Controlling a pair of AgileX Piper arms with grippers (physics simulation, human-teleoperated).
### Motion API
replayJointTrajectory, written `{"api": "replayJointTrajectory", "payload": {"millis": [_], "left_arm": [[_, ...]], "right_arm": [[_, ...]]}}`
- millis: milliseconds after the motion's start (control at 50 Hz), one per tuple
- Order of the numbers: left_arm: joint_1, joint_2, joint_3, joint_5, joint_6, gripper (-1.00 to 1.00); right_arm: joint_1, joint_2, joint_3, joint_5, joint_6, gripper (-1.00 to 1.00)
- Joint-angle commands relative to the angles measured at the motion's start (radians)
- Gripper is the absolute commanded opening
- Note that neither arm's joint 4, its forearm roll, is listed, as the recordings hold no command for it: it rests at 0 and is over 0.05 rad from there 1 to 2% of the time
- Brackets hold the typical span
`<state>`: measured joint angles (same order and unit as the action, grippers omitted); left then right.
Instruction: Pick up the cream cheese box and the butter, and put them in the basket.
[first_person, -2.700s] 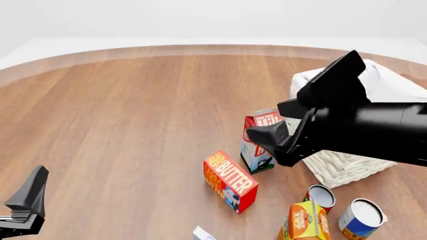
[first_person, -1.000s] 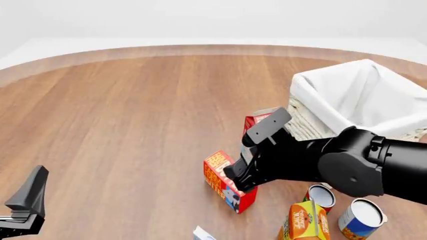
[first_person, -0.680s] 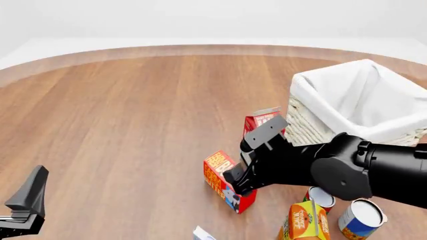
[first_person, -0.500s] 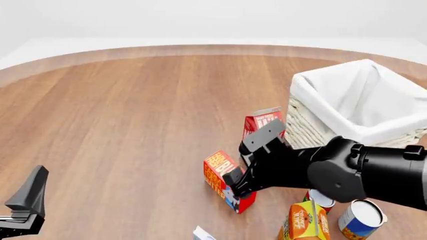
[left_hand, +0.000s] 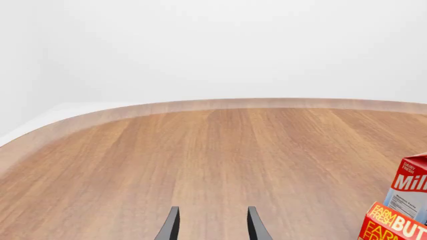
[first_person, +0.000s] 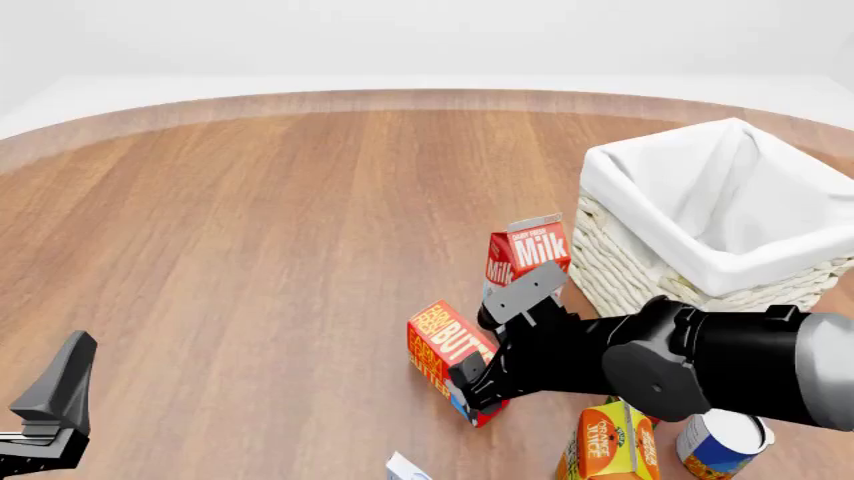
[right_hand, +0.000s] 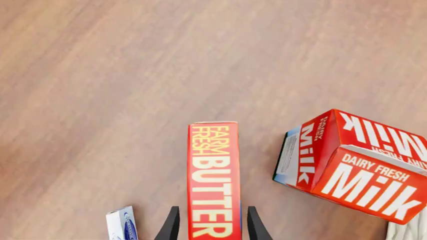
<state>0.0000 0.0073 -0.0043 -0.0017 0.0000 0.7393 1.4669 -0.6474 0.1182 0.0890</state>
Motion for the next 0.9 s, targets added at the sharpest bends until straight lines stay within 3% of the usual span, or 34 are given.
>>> {"api": "replayJointTrajectory", "payload": {"millis": [20,860,880,900], "left_arm": [[0.0,0.0,0.0,0.0,0.0,1.0],[0.0,0.0,0.0,0.0,0.0,1.0],[0.0,0.0,0.0,0.0,0.0,1.0],[0.0,0.0,0.0,0.0,0.0,1.0]], "right_arm": [[-0.002,0.021,0.012,-0.023,0.005,1.0],[0.04,0.091,0.032,-0.096,0.049,1.0],[0.04,0.085,0.031,-0.09,0.05,-1.0],[0.041,0.08,0.03,-0.085,0.05,-1.0]]}}
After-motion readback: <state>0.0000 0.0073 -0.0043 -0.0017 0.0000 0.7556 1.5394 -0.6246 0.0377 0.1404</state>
